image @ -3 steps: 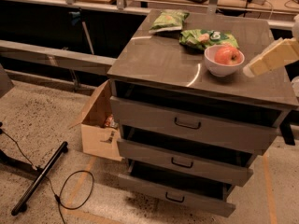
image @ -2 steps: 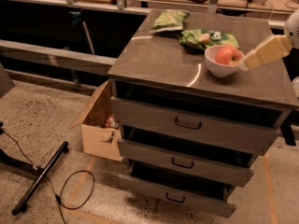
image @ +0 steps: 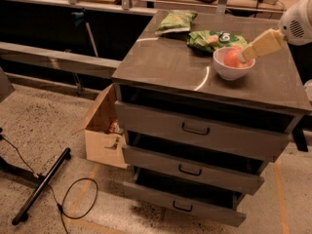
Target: Pick apple from white bowl and place on counter
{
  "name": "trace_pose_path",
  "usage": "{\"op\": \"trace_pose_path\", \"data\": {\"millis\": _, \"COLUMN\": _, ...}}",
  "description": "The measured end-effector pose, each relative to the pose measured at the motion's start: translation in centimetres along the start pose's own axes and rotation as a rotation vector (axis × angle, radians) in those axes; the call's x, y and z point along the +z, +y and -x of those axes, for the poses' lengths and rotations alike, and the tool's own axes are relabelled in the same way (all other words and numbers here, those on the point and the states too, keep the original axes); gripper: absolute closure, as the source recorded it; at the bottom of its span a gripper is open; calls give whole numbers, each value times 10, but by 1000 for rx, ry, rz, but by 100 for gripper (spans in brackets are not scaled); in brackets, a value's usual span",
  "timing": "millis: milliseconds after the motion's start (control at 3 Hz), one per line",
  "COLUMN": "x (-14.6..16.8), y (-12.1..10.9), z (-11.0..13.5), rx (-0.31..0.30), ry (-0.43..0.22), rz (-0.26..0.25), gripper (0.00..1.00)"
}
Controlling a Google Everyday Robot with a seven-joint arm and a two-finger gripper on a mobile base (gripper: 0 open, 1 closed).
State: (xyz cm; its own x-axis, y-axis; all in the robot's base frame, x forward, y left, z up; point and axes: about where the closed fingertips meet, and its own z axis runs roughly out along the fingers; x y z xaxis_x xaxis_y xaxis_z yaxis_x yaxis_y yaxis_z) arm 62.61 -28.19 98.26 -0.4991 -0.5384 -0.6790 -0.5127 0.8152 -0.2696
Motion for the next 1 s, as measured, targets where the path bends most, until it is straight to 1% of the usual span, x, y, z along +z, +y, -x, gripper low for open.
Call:
{"op": "trace_pose_path", "data": {"millis": 333, "x": 18, "y": 6, "z": 8, "rx": -8, "ry": -45, "rz": 41, "gripper": 26}}
{"op": "trace_pose_path", "data": {"millis": 667, "x": 43, "y": 6, "z": 17, "rx": -8, "ry": -77, "rz": 62, "gripper": 23}}
{"op": "trace_pose_path", "data": {"millis": 1000, "x": 65, "y": 4, "z": 24, "rx": -11, "ry": -93, "rz": 70, "gripper": 26}}
